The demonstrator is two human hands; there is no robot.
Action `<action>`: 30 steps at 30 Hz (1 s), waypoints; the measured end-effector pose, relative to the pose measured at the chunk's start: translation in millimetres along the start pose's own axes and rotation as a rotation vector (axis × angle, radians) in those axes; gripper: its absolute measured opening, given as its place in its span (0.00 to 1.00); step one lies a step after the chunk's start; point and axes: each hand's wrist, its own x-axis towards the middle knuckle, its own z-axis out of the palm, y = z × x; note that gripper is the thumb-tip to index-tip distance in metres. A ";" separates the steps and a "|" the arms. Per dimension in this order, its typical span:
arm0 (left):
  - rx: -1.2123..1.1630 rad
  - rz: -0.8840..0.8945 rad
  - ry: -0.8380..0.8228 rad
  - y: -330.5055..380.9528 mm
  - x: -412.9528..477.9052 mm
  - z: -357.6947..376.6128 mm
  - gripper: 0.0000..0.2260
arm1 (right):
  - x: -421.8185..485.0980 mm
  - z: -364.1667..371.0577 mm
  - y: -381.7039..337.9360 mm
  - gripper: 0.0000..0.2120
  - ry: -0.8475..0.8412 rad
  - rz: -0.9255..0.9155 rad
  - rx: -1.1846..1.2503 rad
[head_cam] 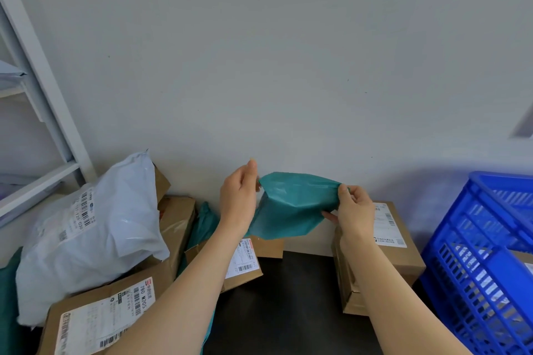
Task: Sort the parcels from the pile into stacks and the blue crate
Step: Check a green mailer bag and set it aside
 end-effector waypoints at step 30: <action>-0.953 -0.704 0.058 -21.7 -8.2 -11.2 0.43 | 9.8 -14.6 21.1 0.09 0.001 0.615 0.609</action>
